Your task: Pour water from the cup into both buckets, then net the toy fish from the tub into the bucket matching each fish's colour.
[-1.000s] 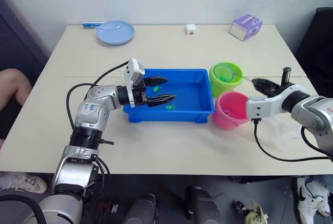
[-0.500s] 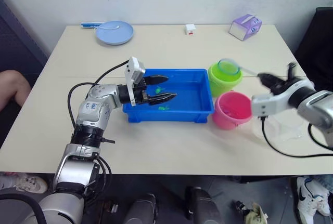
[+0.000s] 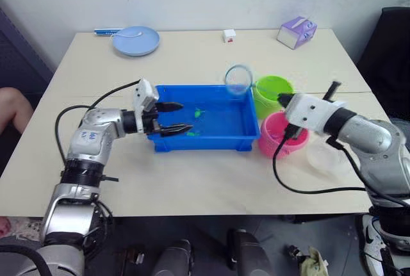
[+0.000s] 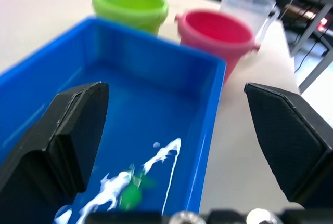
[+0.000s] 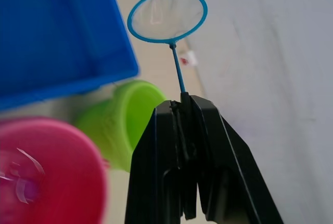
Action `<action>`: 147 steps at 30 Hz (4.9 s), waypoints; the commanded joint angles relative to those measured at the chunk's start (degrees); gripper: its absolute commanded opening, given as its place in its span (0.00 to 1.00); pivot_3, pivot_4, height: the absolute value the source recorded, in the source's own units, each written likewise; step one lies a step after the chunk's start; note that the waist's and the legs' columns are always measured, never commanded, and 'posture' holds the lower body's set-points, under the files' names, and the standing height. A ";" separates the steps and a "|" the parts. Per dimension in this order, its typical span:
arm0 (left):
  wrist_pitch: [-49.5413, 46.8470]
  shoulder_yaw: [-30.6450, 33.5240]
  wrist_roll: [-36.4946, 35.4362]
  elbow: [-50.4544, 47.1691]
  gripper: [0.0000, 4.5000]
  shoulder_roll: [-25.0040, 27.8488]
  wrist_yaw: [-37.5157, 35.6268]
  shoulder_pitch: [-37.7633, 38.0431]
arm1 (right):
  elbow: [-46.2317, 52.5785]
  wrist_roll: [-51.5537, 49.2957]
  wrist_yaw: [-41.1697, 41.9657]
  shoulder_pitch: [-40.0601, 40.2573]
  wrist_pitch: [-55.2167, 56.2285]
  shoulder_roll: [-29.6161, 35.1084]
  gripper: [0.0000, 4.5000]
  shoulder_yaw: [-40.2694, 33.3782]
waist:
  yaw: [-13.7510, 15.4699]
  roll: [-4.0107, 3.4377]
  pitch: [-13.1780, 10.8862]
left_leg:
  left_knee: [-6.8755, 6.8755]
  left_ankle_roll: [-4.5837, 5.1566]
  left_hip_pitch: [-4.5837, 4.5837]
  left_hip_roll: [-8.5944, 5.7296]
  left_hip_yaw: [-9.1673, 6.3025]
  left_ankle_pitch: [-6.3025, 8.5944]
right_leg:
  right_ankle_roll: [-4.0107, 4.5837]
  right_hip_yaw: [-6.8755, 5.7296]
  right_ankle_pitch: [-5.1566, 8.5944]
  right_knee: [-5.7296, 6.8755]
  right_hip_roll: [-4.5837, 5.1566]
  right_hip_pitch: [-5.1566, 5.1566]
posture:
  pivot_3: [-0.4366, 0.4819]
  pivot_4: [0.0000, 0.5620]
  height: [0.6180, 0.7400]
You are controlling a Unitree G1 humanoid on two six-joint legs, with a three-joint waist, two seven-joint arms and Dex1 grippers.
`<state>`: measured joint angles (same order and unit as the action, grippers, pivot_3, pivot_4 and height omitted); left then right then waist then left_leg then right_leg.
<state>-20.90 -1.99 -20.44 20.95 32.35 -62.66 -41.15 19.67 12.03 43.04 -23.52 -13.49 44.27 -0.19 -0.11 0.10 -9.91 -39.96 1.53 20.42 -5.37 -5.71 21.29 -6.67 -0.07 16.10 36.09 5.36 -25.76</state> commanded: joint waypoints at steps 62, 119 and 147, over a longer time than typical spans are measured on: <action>-7.02 6.37 -3.59 -15.30 1.00 5.91 4.81 7.85 | 3.22 -20.74 5.24 -6.06 -41.47 -15.17 0.17 1.82 | 0.16 0.00 0.00 | 0.04 -0.02 0.01 -0.04 -0.15 0.01 | 0.03 0.11 0.01 -0.01 0.06 0.09 | 0.48 0.27 1.00; -0.22 6.87 -0.19 -4.07 1.00 6.07 2.49 5.38 | -4.15 -8.78 -2.33 -9.03 -12.50 -5.37 0.17 12.76 | -0.04 0.02 0.00 | 0.05 -0.03 0.01 0.01 -0.03 0.03 | 0.03 0.17 0.01 -0.06 -0.03 -0.09 | 0.48 0.27 1.00; -7.67 16.65 -3.93 -16.58 1.00 12.41 9.99 16.10 | -44.52 5.63 -3.72 -28.49 5.86 -25.37 0.17 26.53 | -2.40 0.02 0.00 | 0.18 -0.04 0.01 0.01 -0.11 0.03 | 0.08 -0.34 0.04 0.06 0.00 -0.12 | 0.48 0.27 1.00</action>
<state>-28.90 12.76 -23.53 5.41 43.61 -52.74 -24.66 -25.14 17.31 39.17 -50.77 -8.48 19.51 26.47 -2.51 0.11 -9.91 -39.78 1.48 20.43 -5.36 -5.81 21.32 -6.58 -0.41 16.14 36.15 5.37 -25.87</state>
